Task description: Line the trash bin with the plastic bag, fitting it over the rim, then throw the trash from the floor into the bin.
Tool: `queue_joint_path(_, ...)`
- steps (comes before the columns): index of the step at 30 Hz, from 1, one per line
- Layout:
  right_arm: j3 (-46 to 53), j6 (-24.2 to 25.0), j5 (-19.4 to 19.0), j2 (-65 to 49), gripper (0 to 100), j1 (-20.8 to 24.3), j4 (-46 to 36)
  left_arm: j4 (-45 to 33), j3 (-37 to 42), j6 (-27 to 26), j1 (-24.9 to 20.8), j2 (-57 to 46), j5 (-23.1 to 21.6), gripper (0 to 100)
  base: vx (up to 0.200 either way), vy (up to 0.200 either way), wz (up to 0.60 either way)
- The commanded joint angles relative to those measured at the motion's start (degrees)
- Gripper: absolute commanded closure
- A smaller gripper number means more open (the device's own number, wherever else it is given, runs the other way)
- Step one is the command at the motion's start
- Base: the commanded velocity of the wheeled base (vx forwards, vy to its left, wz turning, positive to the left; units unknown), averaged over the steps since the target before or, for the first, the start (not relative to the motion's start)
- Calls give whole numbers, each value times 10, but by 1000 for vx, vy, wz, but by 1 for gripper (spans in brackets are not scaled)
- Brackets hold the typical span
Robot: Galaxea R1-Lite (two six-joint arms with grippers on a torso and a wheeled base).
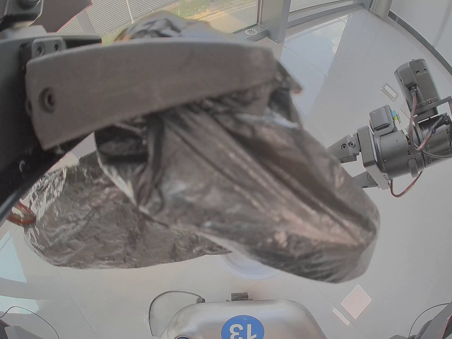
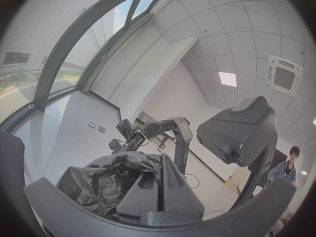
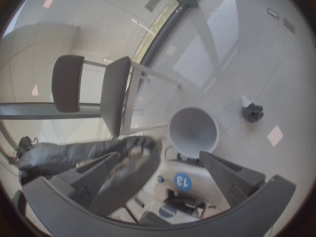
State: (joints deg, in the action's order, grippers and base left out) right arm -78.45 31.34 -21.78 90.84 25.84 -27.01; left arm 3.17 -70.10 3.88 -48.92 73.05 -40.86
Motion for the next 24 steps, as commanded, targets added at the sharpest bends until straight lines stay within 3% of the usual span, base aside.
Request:
queue_joint_path(1,-1,3,-40,-46,0,14,-53,13,-5,2,9,10,0,100,0,0,0)
queue_joint_path(4,15,3,-68,-57,0,30,-82,22,-7,3,15,12,0,100,0,0,0)
queue_joint_path(19,27,-6,-69,-19,0,38,-72,29,-34,5,19,25,-2,100,0,0,0)
queue_joint_path(24,40,-32,-70,23,0,48,-71,34,-62,10,19,39,-2,100,0,0,0)
